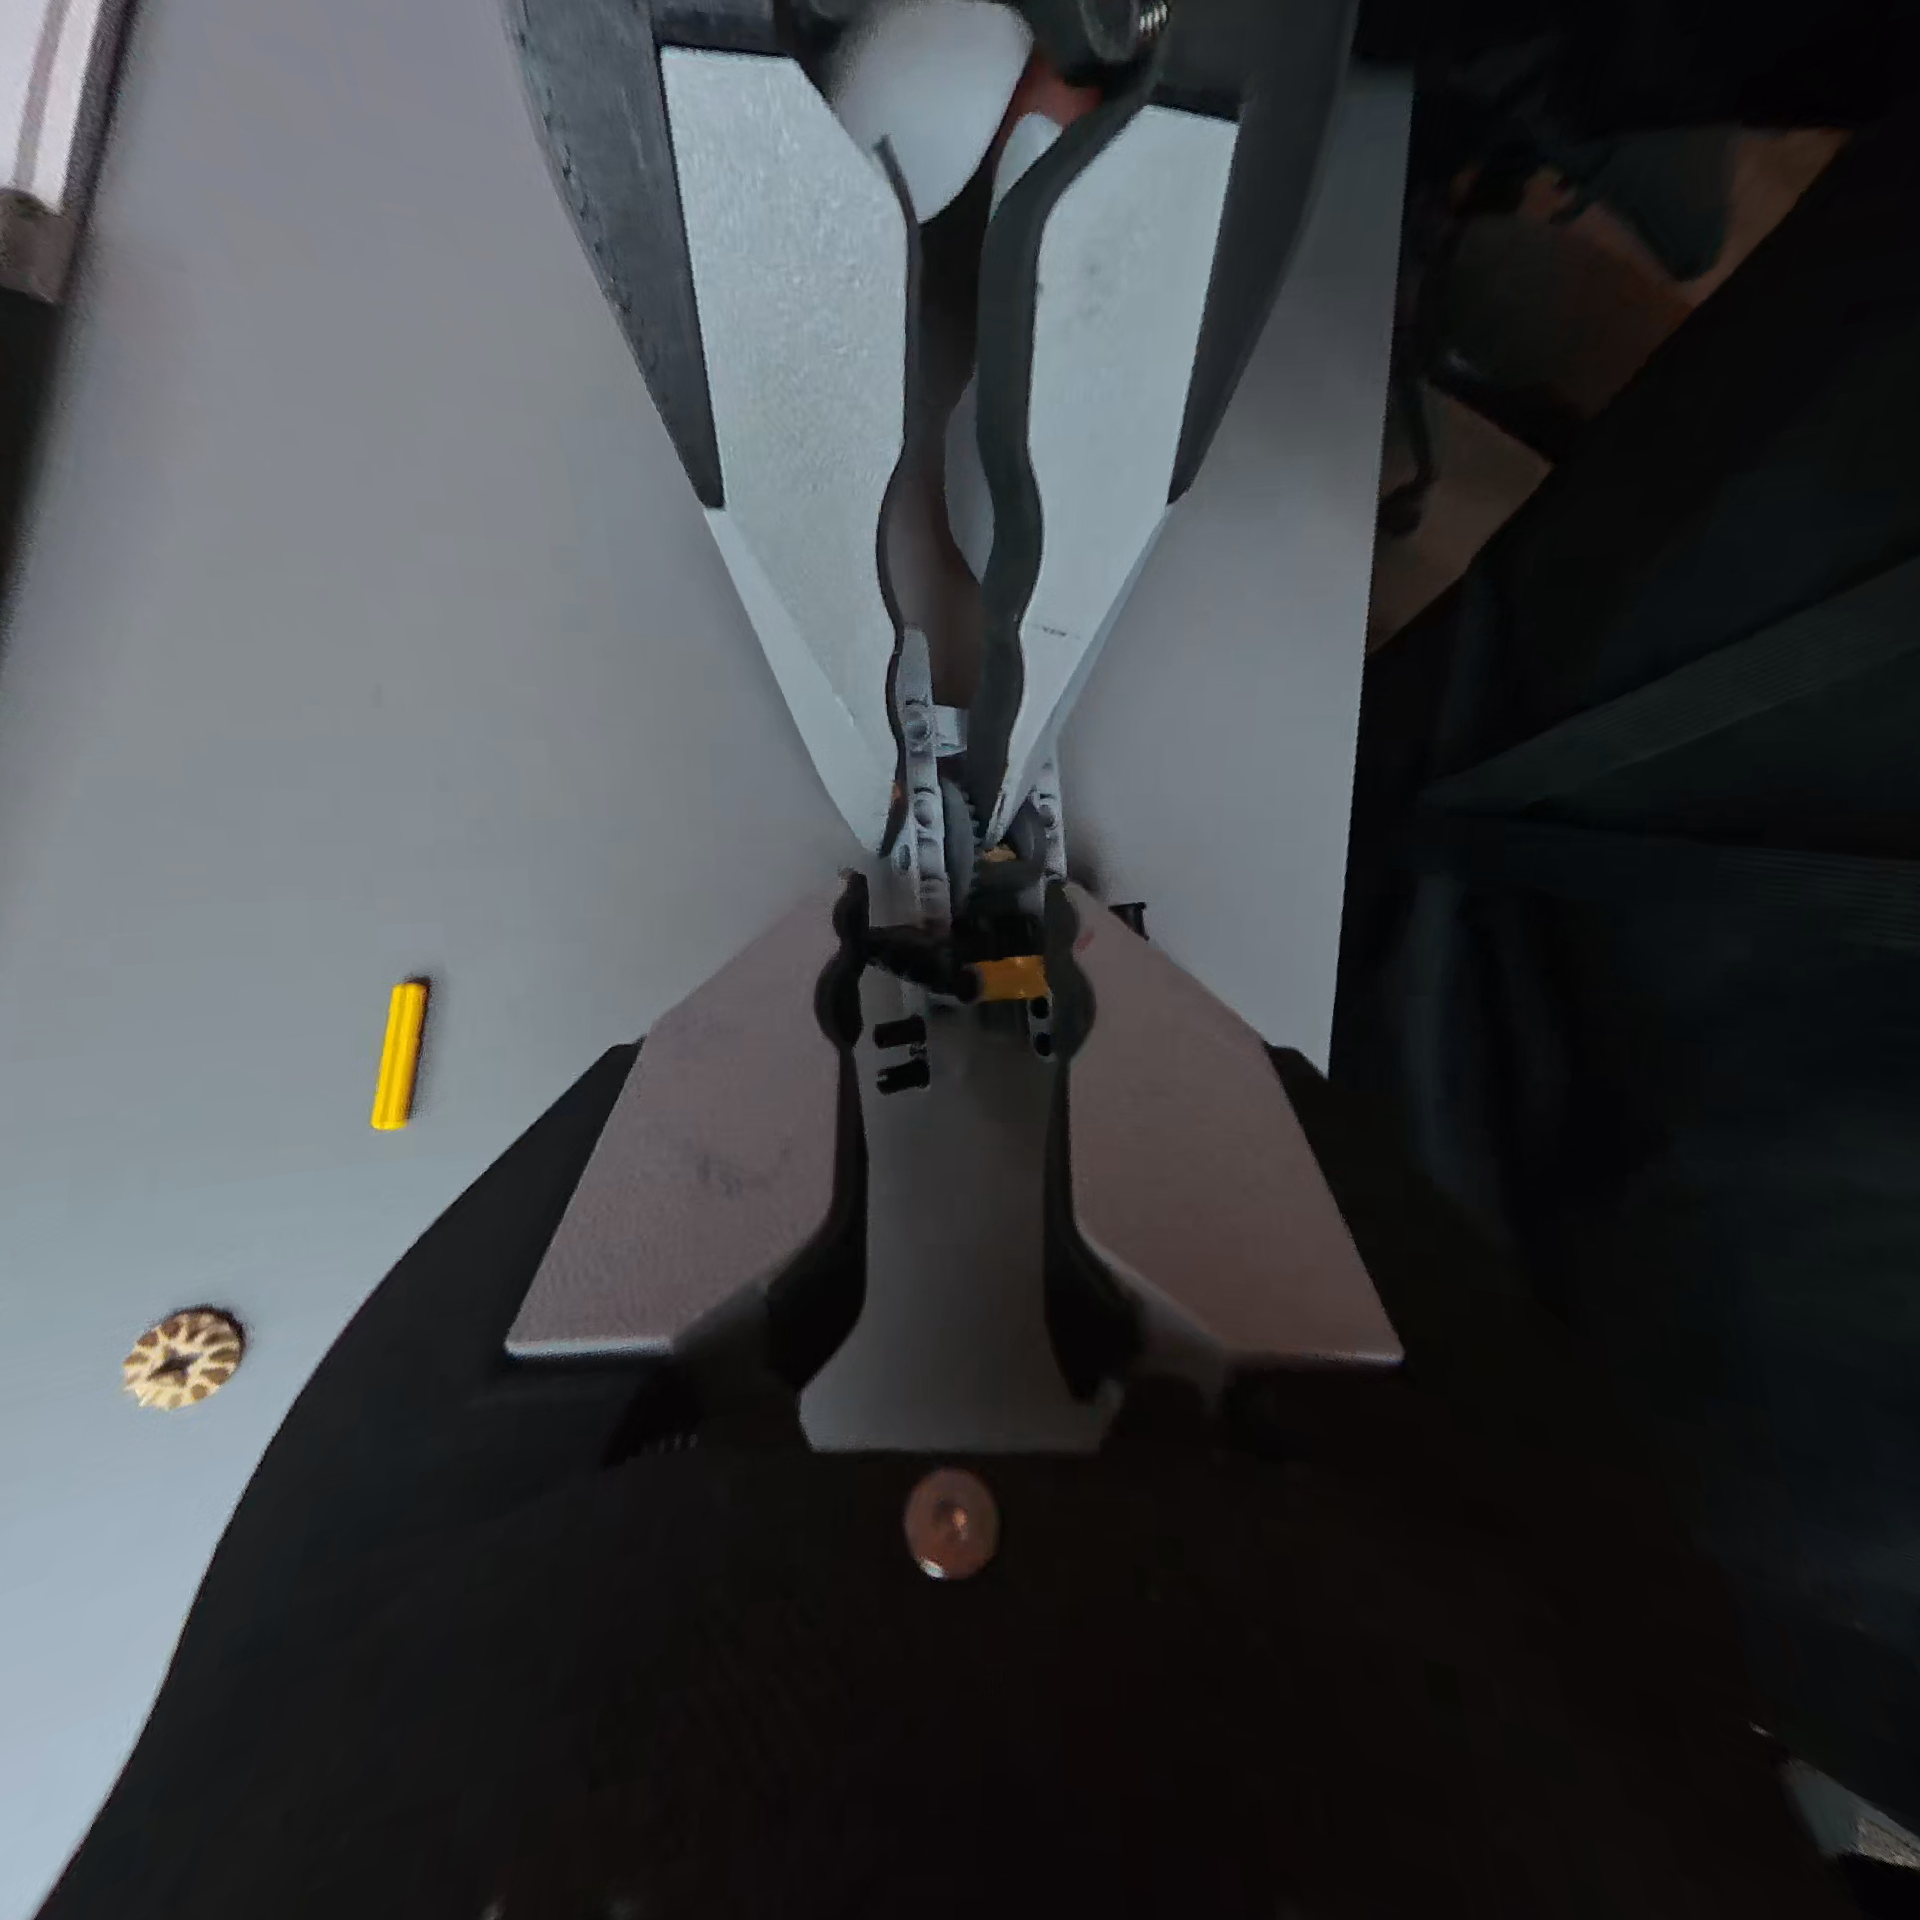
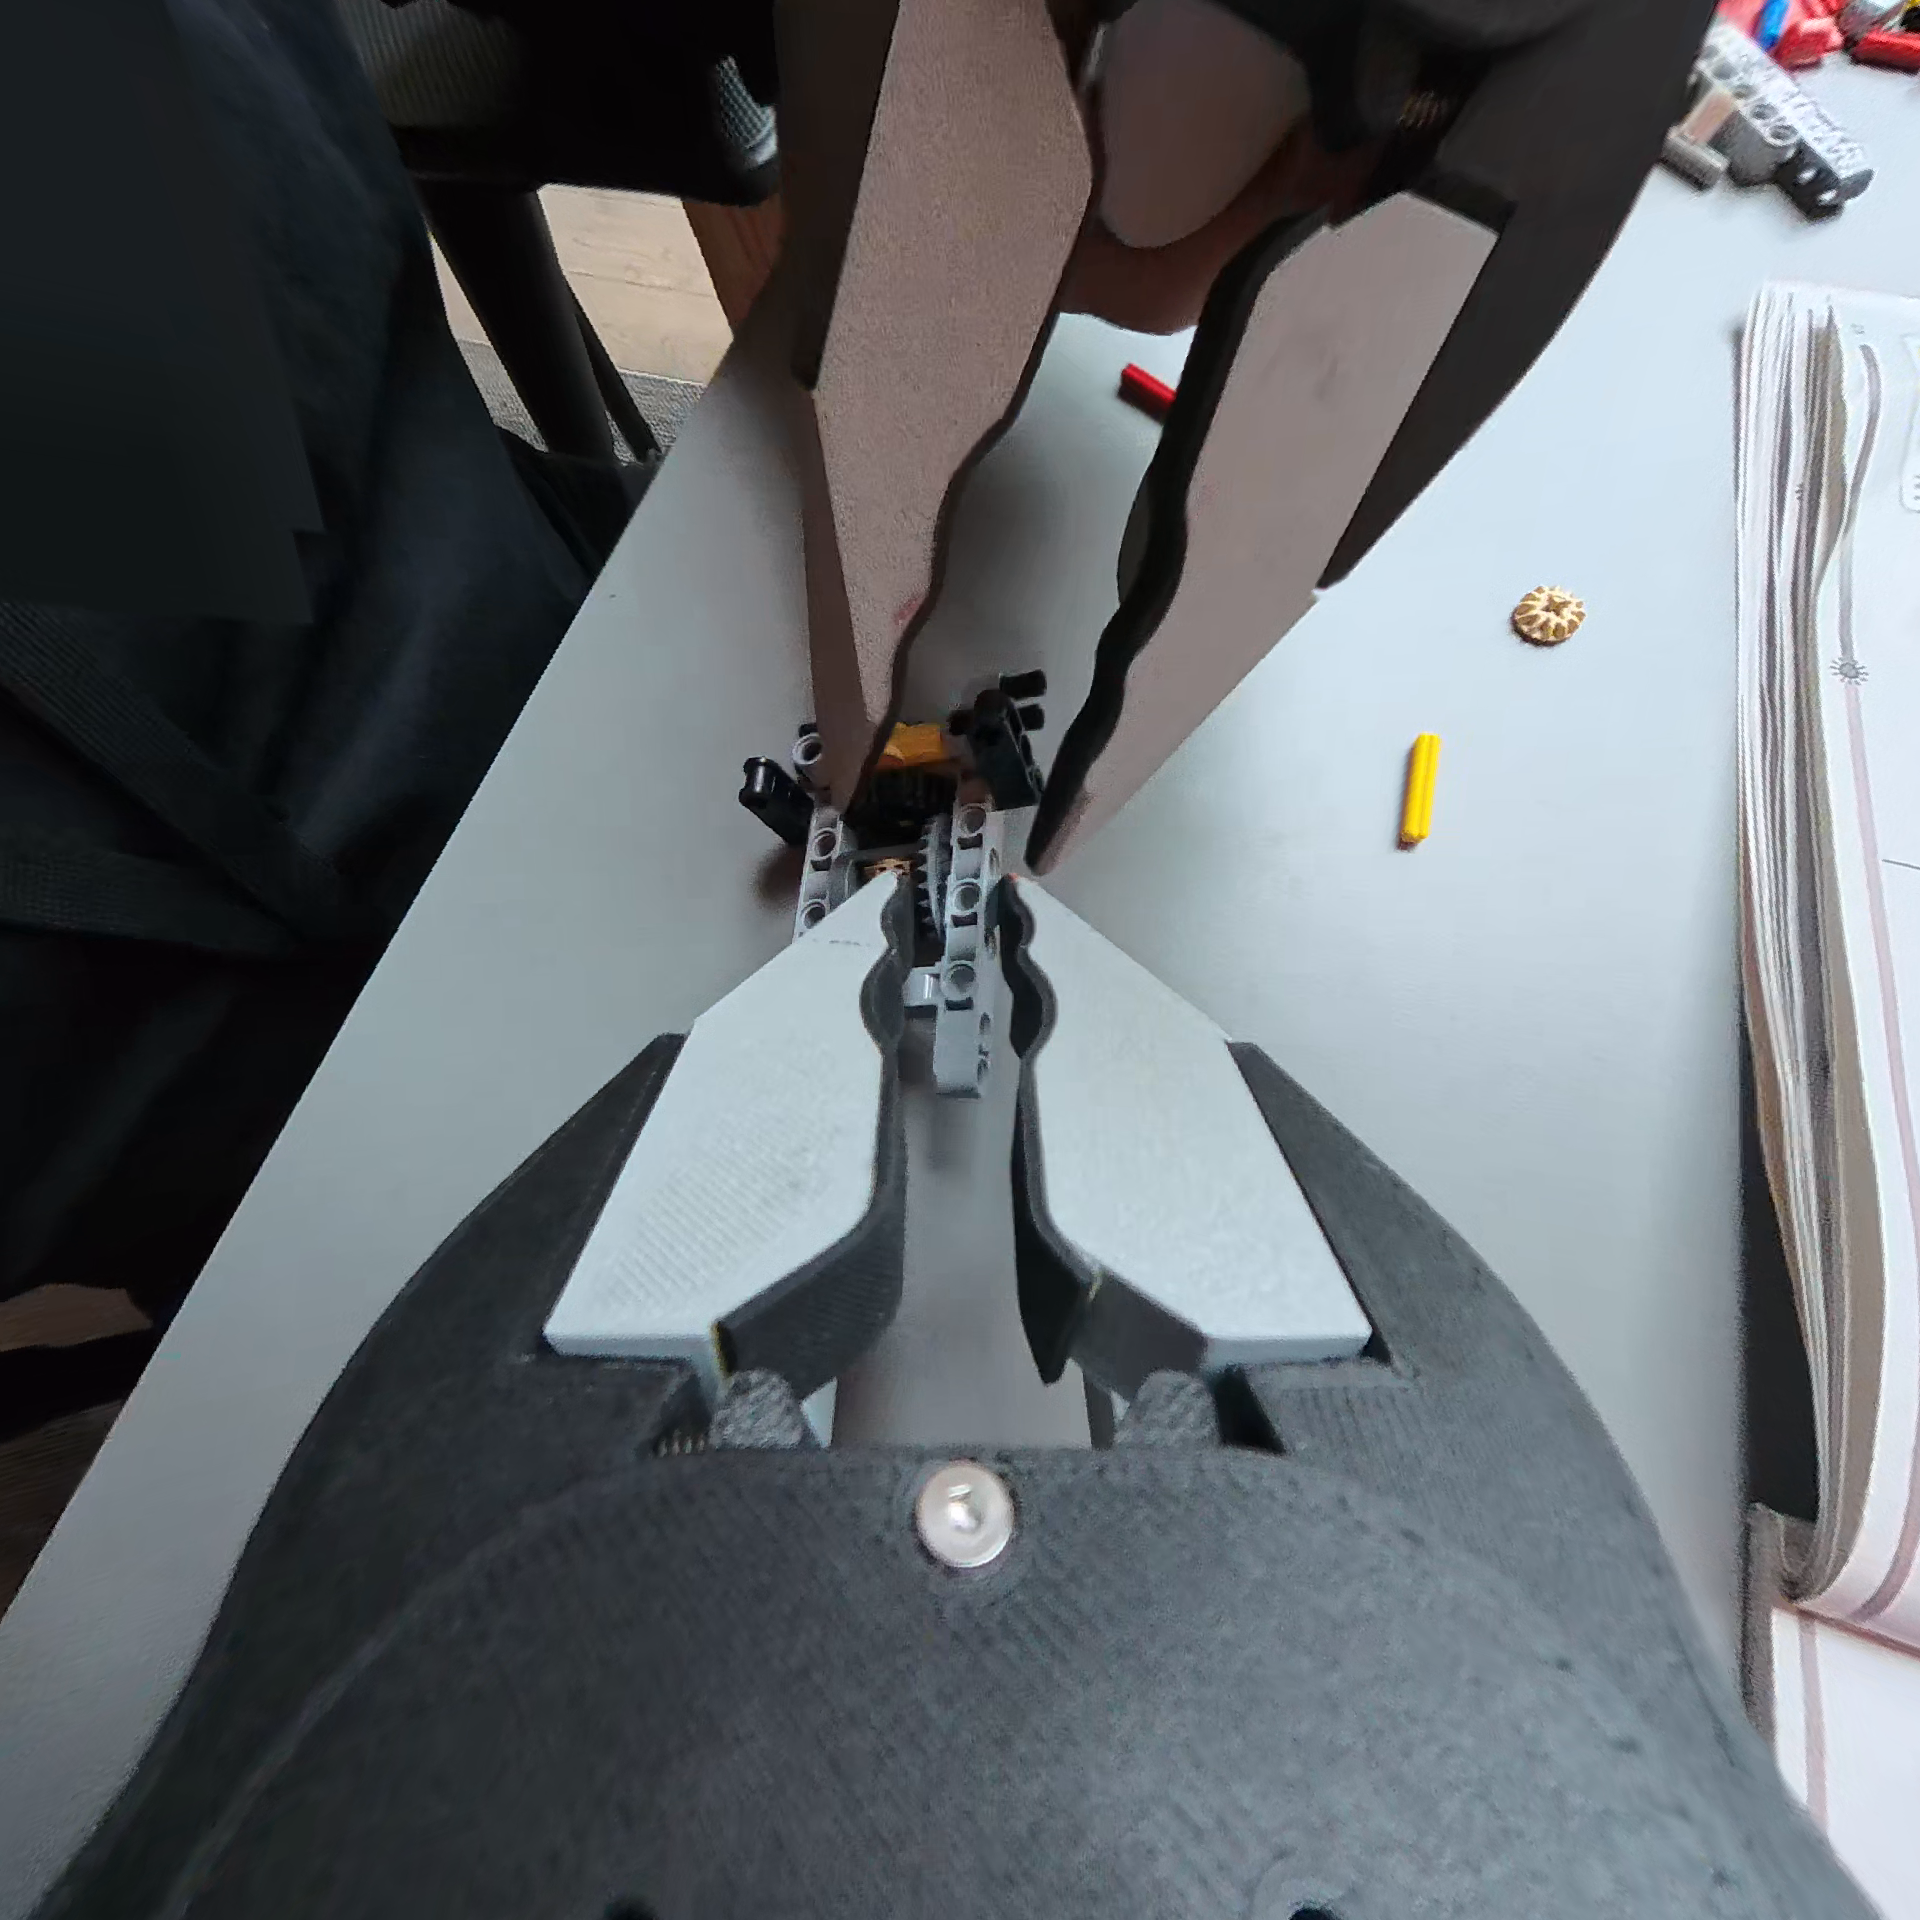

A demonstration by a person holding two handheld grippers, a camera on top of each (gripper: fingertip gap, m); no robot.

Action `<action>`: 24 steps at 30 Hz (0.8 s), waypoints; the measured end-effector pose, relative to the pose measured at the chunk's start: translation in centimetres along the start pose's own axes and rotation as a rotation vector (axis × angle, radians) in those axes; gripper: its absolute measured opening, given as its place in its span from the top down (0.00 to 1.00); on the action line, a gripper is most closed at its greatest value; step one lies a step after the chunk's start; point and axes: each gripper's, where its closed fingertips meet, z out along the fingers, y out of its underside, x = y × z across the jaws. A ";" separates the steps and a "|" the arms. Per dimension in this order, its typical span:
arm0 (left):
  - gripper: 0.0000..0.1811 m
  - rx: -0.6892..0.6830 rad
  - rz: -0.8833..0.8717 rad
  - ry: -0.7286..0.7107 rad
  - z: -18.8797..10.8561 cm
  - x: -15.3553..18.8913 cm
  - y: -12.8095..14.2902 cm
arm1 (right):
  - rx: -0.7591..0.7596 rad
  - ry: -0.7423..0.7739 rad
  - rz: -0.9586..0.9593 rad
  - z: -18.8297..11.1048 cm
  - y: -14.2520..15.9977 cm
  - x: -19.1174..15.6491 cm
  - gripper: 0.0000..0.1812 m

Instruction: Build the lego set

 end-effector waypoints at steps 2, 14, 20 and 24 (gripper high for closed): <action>0.84 -0.022 0.012 -0.032 0.3 0.0 0.2 | 0.004 0.015 -0.028 0.0 0.0 -0.1 0.93; 0.85 0.043 0.018 -0.089 -0.5 0.1 0.3 | 0.042 -0.004 0.045 -0.7 0.1 0.1 0.86; 0.85 0.080 0.004 -0.093 -1.0 0.2 0.6 | 0.036 0.014 0.029 -0.9 0.3 0.0 0.88; 0.85 0.103 -0.024 -0.112 -1.5 0.0 1.1 | 0.053 0.030 0.024 -1.4 0.1 -0.2 0.89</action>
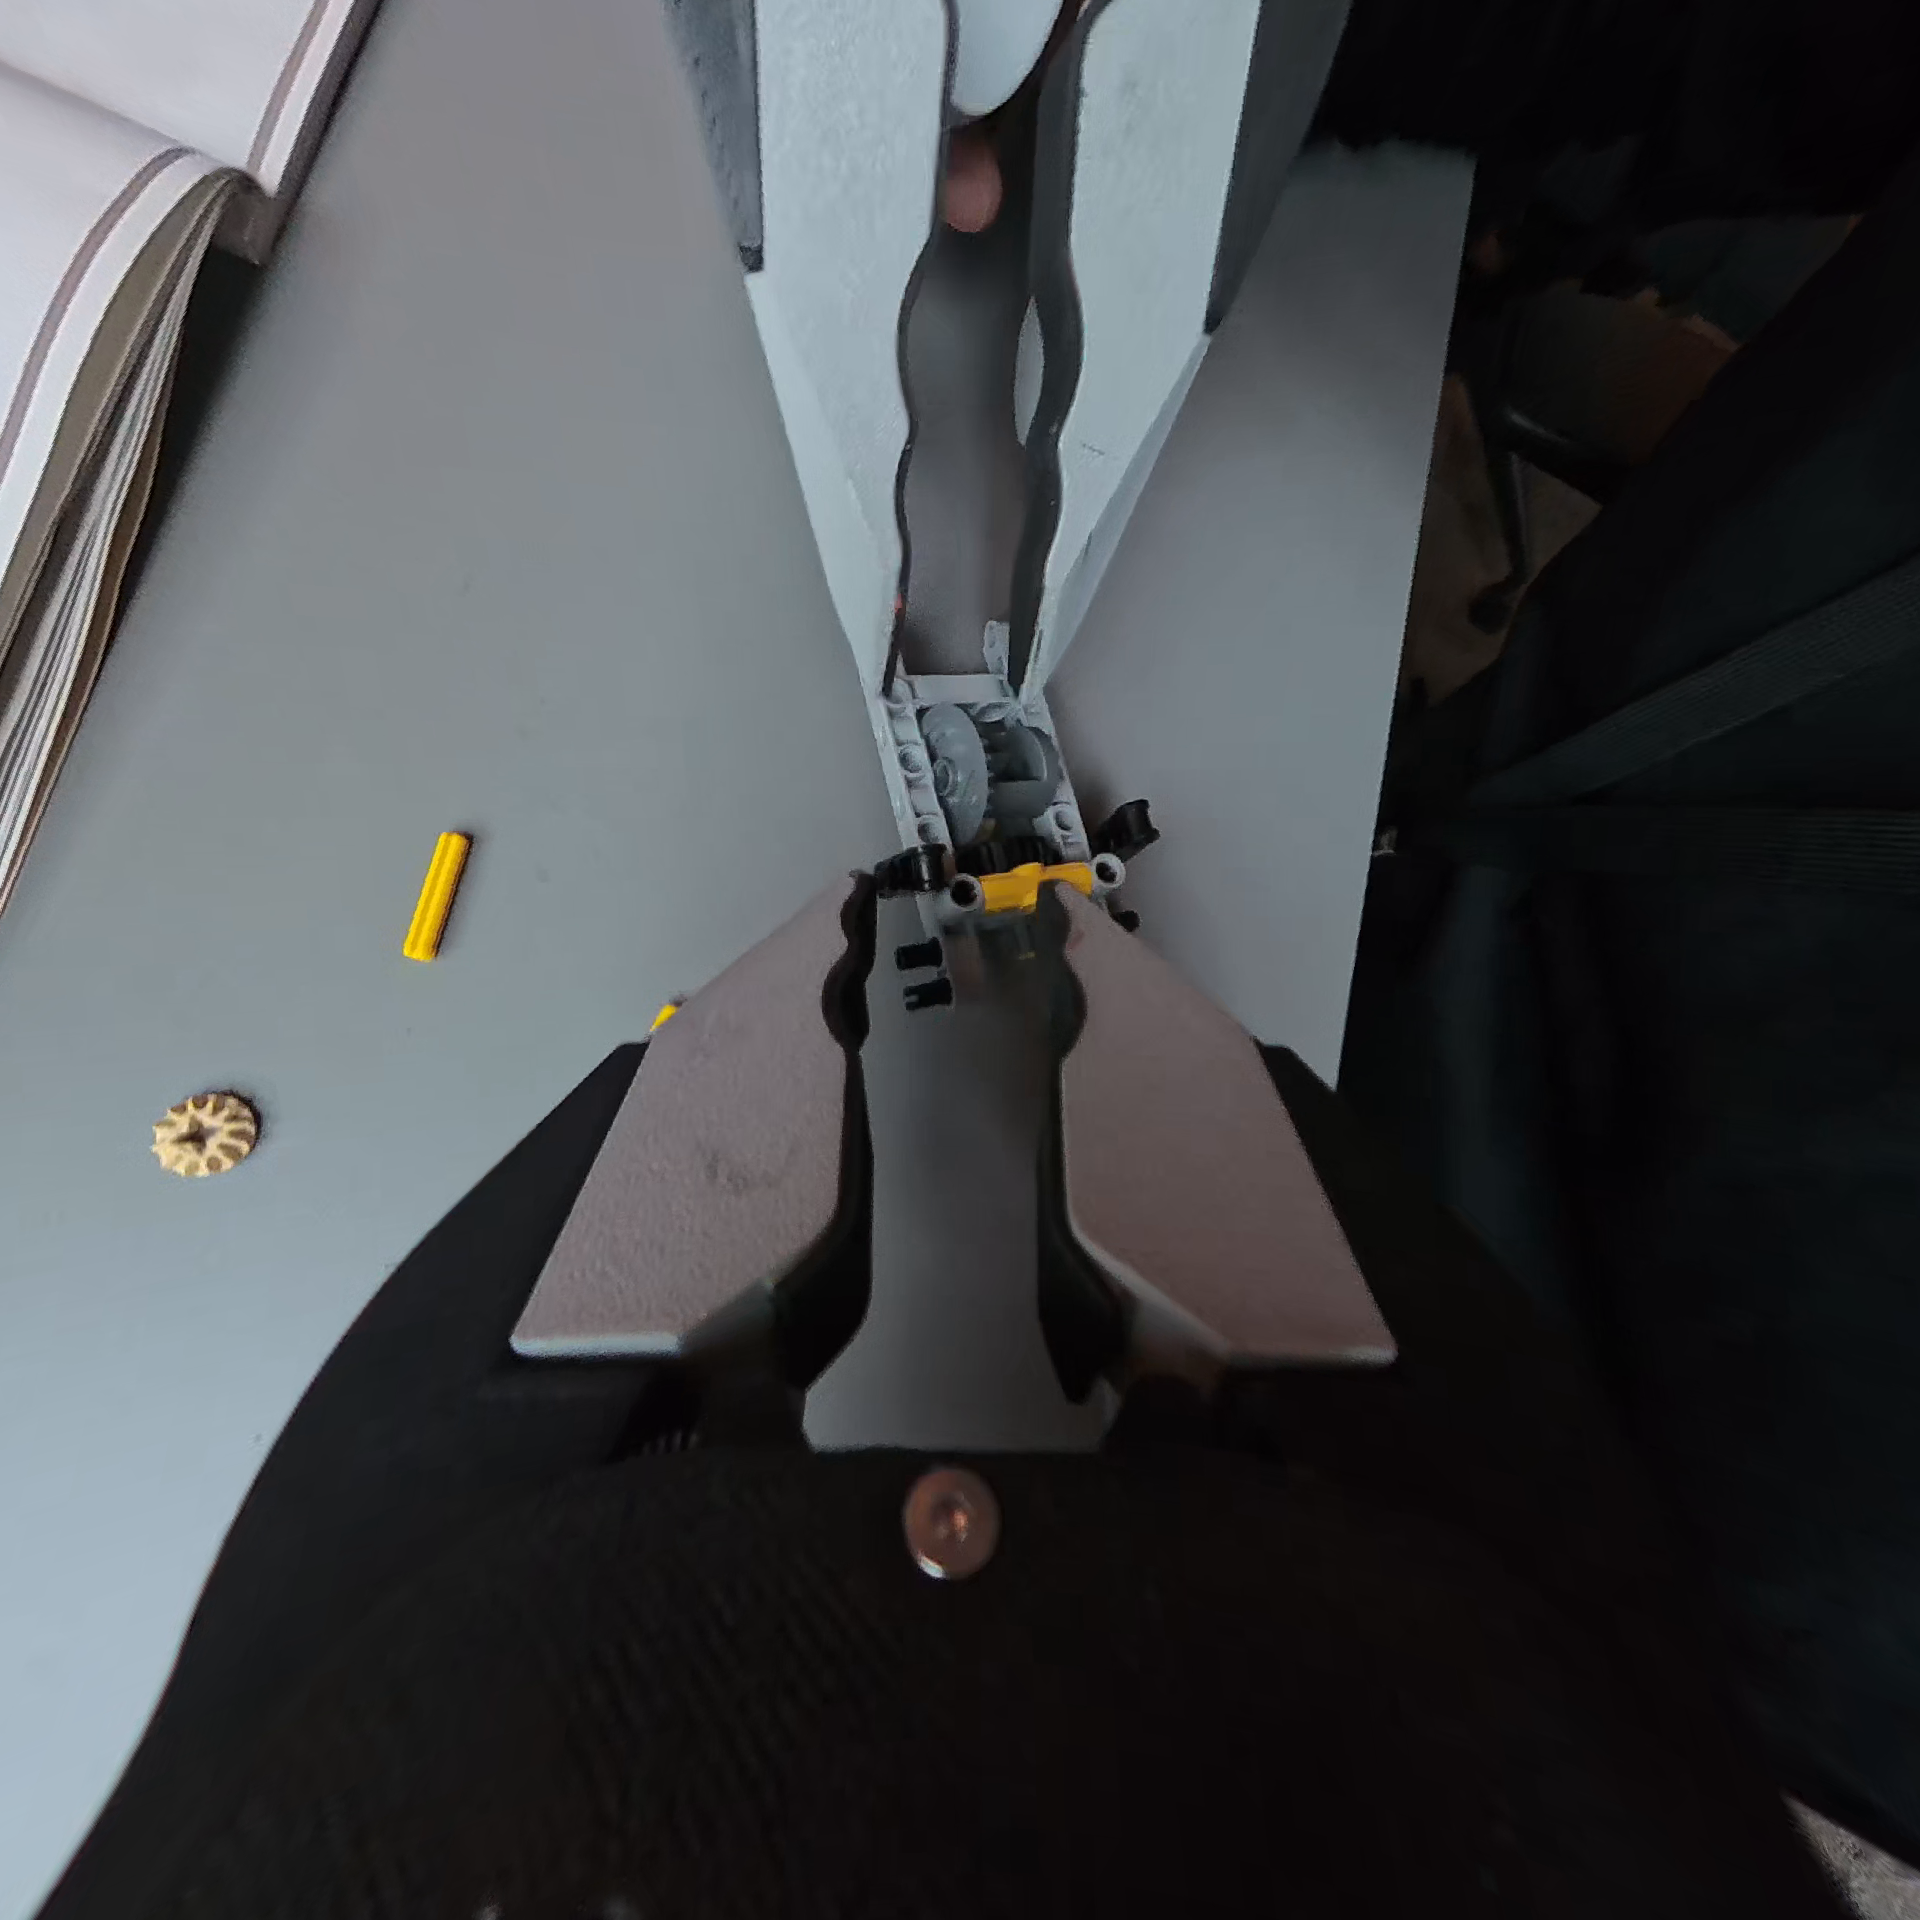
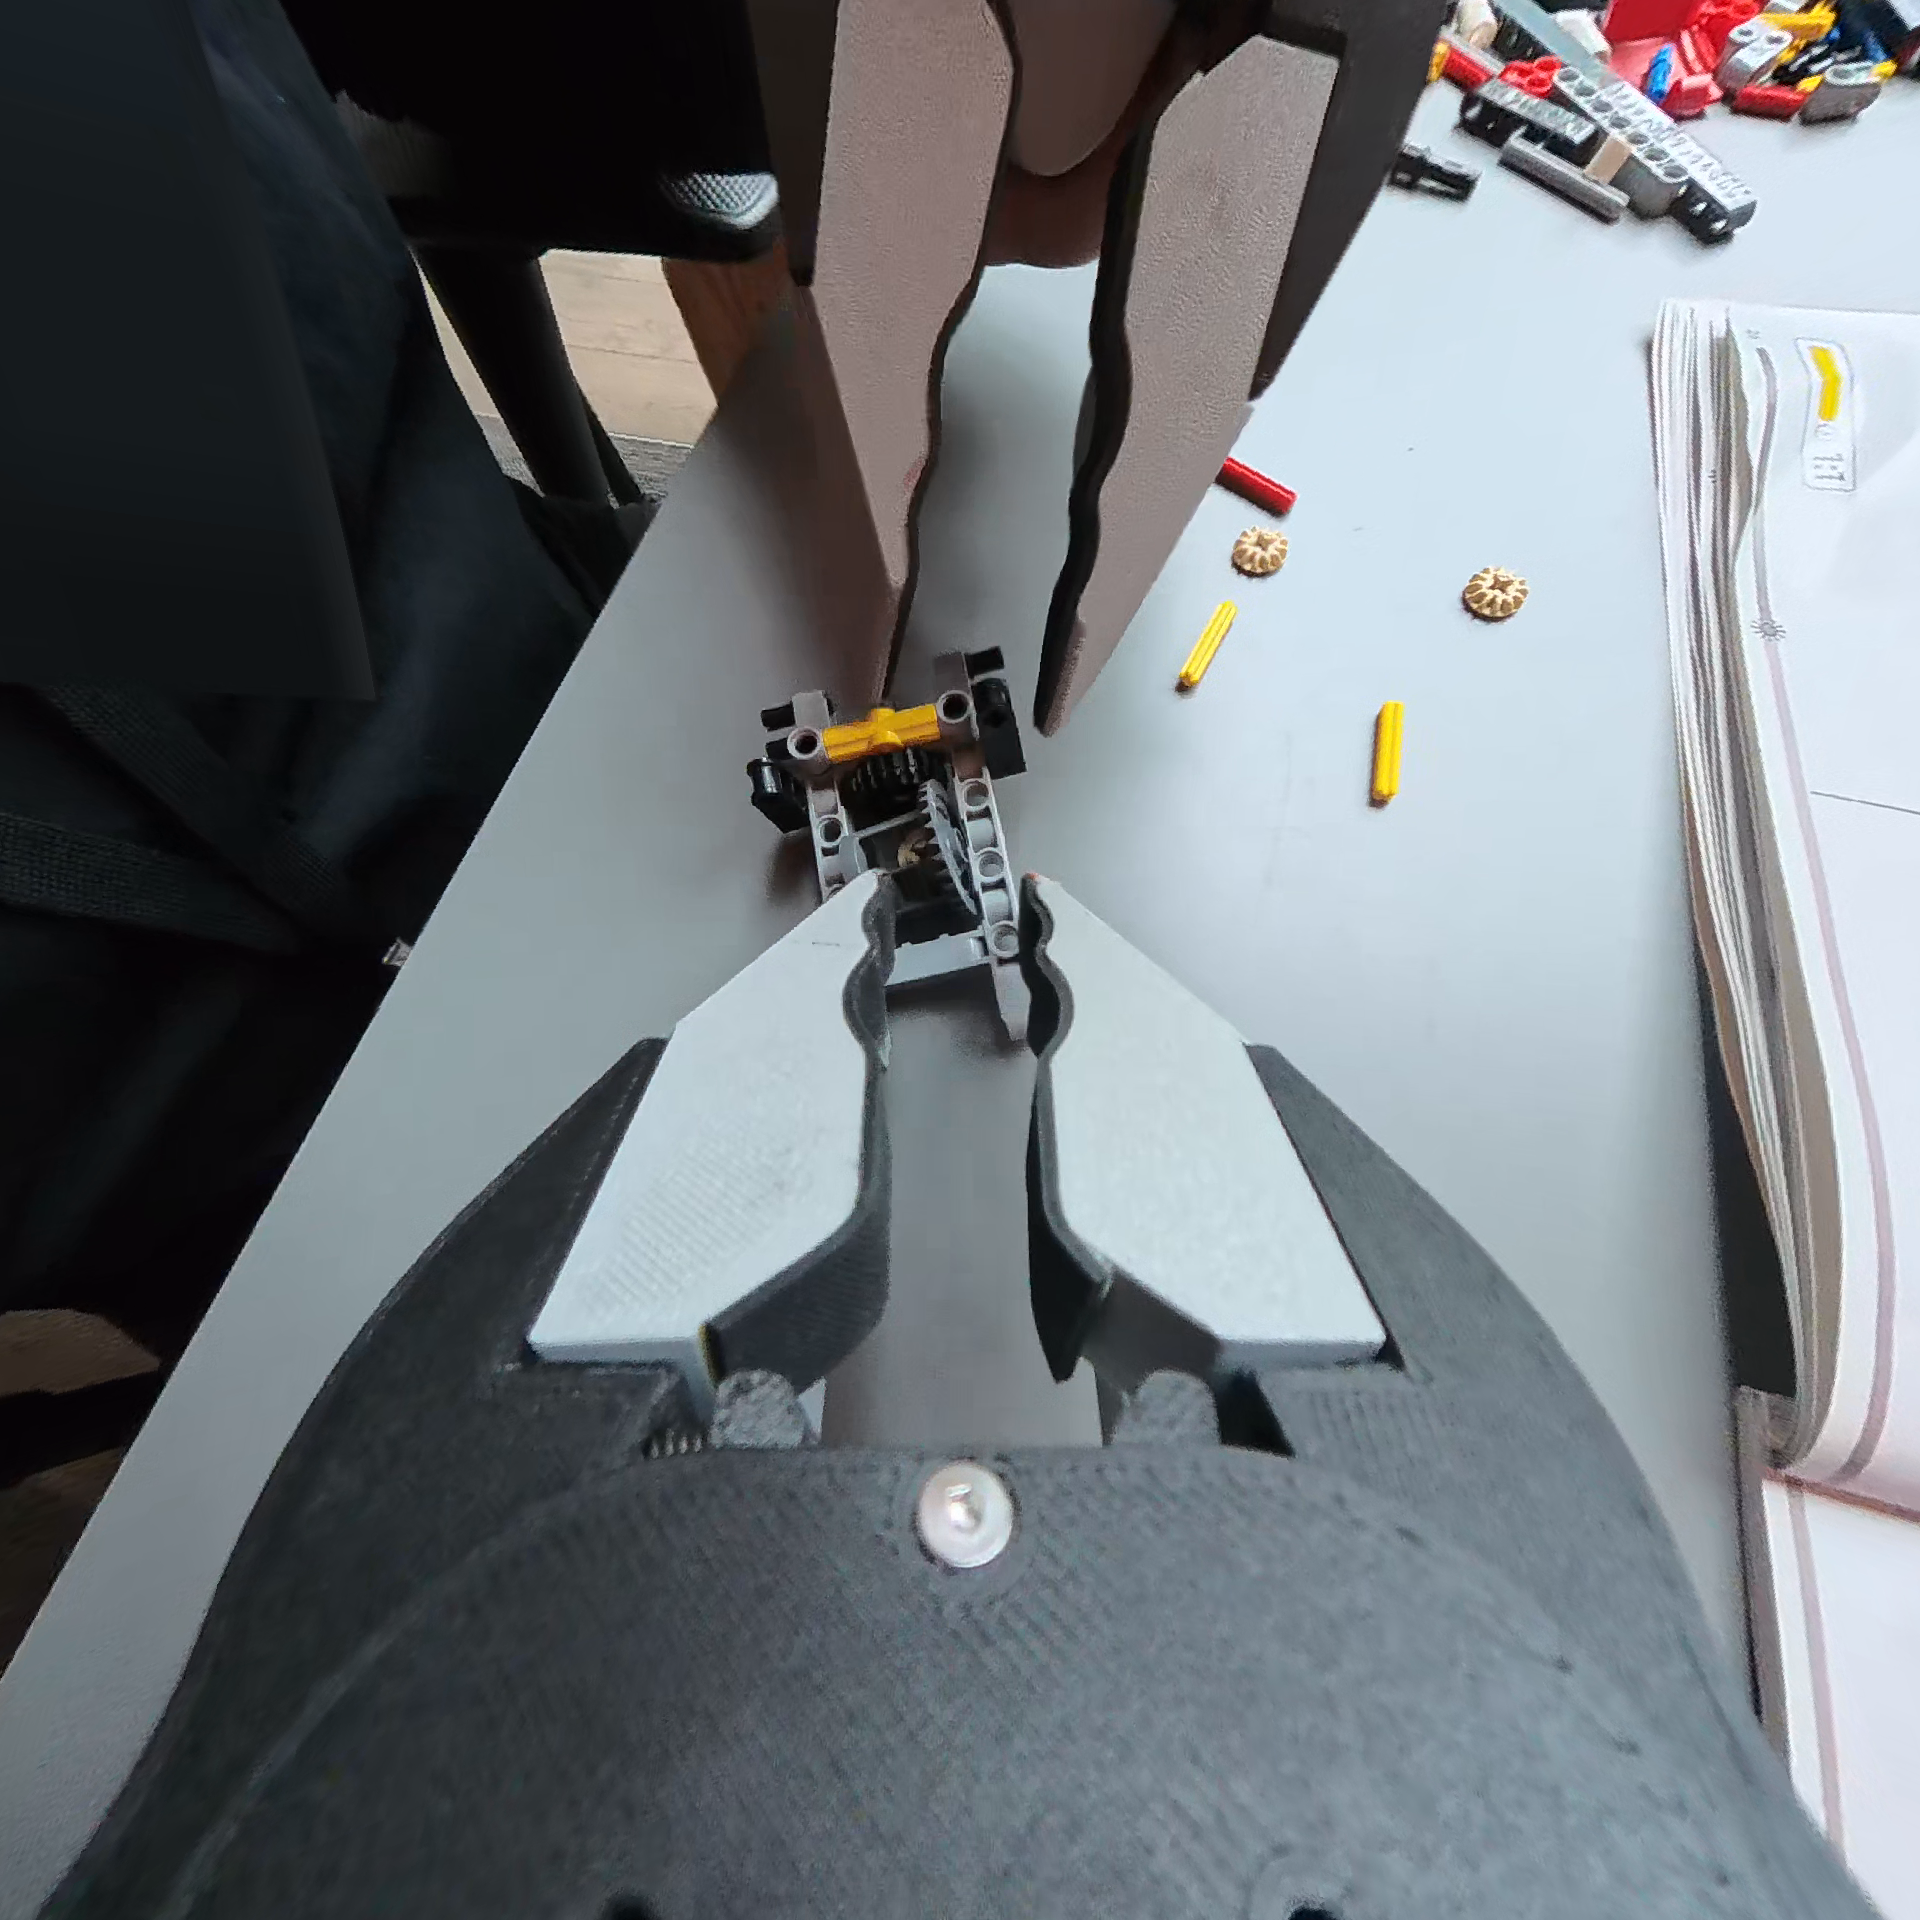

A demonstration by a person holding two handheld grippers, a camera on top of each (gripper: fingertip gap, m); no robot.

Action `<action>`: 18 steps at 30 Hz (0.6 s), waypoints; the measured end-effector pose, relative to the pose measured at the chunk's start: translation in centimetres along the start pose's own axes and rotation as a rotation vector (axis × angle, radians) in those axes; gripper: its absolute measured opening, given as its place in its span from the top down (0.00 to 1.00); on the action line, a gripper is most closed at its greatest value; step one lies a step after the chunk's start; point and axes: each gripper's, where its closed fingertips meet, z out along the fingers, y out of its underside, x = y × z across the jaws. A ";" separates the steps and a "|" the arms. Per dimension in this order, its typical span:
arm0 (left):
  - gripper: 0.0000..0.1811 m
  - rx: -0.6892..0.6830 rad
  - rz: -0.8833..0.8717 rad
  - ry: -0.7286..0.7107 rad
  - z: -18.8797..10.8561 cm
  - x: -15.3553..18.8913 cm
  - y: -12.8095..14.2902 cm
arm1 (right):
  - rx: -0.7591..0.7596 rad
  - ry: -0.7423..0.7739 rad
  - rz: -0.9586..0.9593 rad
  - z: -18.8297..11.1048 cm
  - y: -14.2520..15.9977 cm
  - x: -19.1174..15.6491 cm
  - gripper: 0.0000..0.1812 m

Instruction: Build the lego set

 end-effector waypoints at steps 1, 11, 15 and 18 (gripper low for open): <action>0.85 0.014 -0.013 0.003 -0.2 0.0 0.0 | 0.006 0.005 -0.007 -0.1 -0.1 0.0 0.89; 0.85 0.081 -0.065 -0.014 -0.5 -0.6 0.1 | -0.065 0.084 -0.122 1.5 0.4 0.0 1.00; 0.88 0.093 -0.076 -0.005 -0.3 -0.6 0.4 | -0.046 0.059 -0.103 1.1 0.1 -0.3 1.00; 0.88 0.109 -0.066 -0.023 -0.4 -0.8 0.1 | 0.074 0.039 -0.058 -0.1 -1.3 -0.4 1.00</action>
